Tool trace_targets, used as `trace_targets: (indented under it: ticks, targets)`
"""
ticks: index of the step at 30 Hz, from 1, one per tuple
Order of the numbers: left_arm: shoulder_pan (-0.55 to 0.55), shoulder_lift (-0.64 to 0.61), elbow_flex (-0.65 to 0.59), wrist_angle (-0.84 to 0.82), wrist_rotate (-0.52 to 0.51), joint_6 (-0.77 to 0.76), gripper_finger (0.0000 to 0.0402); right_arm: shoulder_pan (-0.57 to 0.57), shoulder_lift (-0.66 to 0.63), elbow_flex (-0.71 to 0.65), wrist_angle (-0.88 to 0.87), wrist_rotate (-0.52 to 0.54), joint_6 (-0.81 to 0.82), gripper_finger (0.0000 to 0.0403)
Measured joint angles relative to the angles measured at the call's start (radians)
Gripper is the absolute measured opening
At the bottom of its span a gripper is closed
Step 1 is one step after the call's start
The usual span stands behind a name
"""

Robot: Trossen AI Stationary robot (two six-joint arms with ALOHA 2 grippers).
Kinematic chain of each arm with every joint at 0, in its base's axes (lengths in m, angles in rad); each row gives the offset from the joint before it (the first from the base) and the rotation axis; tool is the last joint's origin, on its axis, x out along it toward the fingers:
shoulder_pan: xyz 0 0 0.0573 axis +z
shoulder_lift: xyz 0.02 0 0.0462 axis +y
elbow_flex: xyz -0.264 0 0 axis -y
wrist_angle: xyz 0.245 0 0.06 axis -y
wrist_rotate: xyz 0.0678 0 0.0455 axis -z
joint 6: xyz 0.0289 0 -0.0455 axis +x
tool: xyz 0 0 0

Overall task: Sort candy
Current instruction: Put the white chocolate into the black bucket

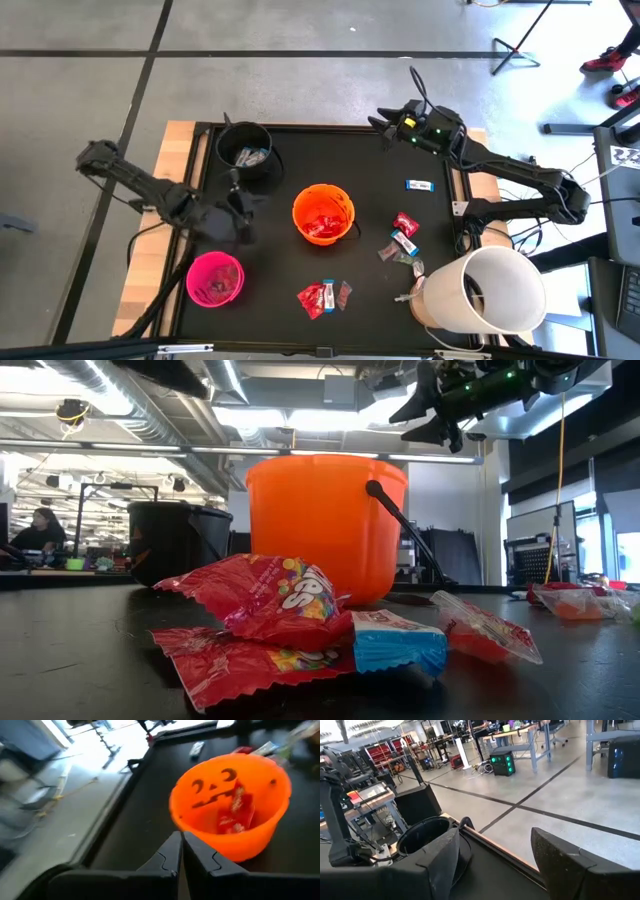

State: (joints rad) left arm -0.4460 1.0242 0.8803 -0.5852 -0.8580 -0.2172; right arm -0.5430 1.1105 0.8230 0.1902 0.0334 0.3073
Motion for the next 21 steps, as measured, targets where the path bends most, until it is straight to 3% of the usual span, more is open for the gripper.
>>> trace_targets:
  ticks: [7, 12, 21]
  targets:
    - [0.193, -0.077, -0.212, 0.627, 0.488, 0.284, 0.0011, 0.0, 0.007, 0.0, -0.008, 0.013, 0.002, 0.0246]
    - [0.278, -0.11, -0.29, 0.887, 0.562, 0.3, 0.0011, 0.0, 0.007, 0.0, -0.011, 0.051, 0.0, 0.0246]
    - [0.339, -0.111, -0.303, 0.903, 0.667, 0.249, 0.0011, -0.001, 0.007, 0.0, -0.151, 0.106, -0.004, 0.0246]
